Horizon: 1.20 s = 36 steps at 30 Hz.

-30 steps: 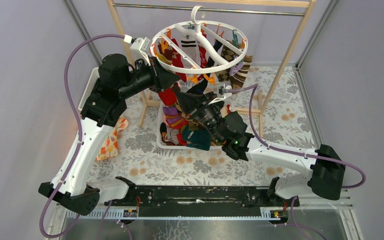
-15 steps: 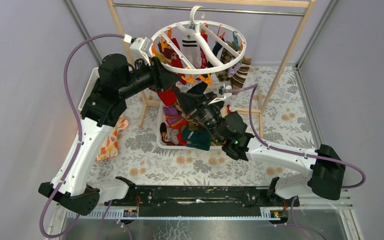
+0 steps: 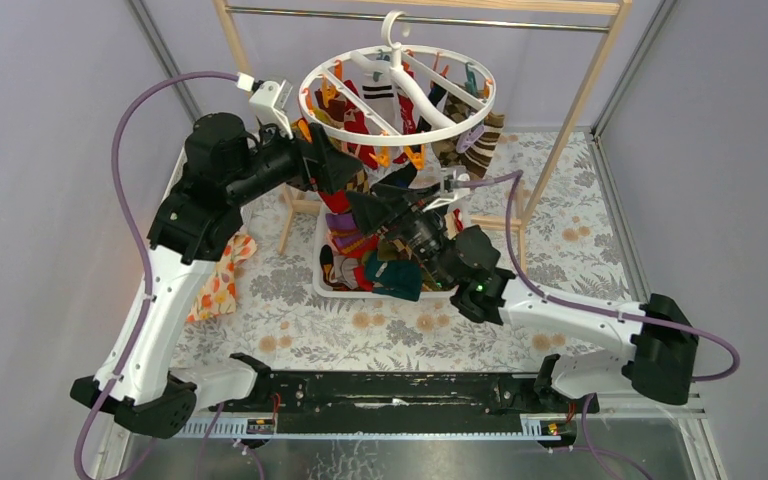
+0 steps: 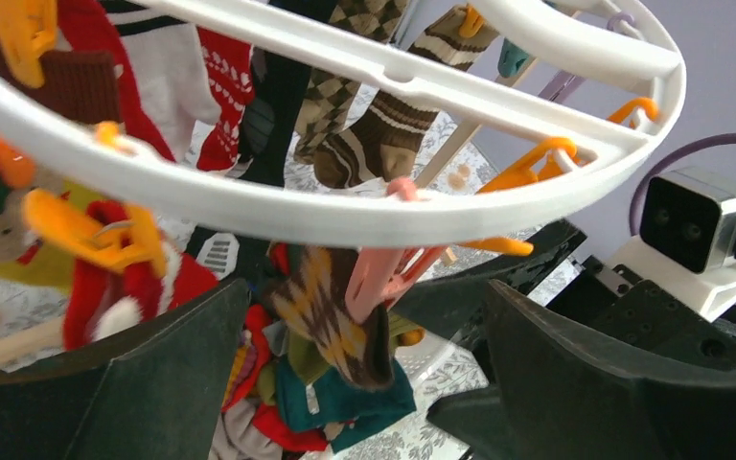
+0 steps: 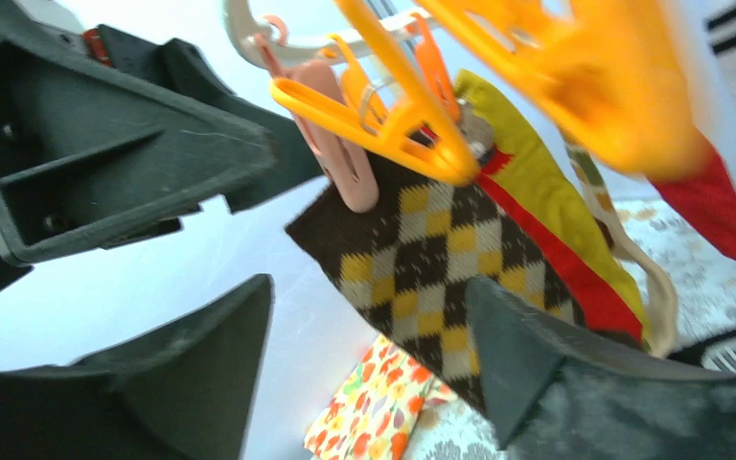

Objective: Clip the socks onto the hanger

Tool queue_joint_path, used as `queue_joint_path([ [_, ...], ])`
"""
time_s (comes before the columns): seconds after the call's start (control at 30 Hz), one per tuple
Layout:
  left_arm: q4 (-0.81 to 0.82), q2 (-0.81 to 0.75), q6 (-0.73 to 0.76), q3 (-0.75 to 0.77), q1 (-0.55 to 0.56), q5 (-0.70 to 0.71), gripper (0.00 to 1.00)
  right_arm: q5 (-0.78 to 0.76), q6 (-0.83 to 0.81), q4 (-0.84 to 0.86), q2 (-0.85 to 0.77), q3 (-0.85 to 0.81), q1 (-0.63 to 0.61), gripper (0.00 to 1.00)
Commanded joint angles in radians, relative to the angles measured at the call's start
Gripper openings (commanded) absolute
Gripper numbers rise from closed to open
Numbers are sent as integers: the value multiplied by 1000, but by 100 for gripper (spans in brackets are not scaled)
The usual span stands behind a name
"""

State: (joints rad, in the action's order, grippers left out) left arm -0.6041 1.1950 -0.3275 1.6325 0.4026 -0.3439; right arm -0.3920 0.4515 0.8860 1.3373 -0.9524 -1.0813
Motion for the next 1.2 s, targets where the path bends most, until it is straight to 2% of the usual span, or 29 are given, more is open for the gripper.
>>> queue_joint_path([
  [0.0,-115,-51,98,48,-21,87,99,-95,-1,-79,-144,78,-8,88],
  [0.03,-147,-57,114,52,-29,102,99,-118,-1,-130,-180,99,-8,98],
  [0.07,-179,-61,135,59,-39,117,98,-136,0,-190,-219,121,-7,100],
  [0.23,-287,-96,252,41,-152,93,98,-242,2,-486,-459,248,-6,100],
  [0.4,-322,-148,372,-36,-314,8,98,-385,85,-932,-691,292,-5,100],
  [0.5,-312,-176,414,-134,-391,-17,98,-462,98,-1052,-807,333,-5,100],
  [0.63,-231,-198,434,-302,-504,-31,98,-573,93,-1092,-874,396,-3,100],
  [0.77,-83,-204,429,-475,-573,-41,98,-641,62,-1014,-802,437,41,100],
  [0.83,42,-209,427,-583,-576,-8,98,-554,38,-949,-737,450,157,100],
  [0.9,197,-212,415,-737,-575,16,98,-367,64,-911,-655,458,362,100],
  [0.97,347,-195,411,-852,-576,8,98,-261,95,-897,-572,459,547,100],
  [1.0,401,-184,407,-897,-575,3,98,-265,77,-848,-543,467,609,100],
  [1.17,749,-102,351,-1084,-574,-10,98,-497,-95,-625,-460,550,633,100],
])
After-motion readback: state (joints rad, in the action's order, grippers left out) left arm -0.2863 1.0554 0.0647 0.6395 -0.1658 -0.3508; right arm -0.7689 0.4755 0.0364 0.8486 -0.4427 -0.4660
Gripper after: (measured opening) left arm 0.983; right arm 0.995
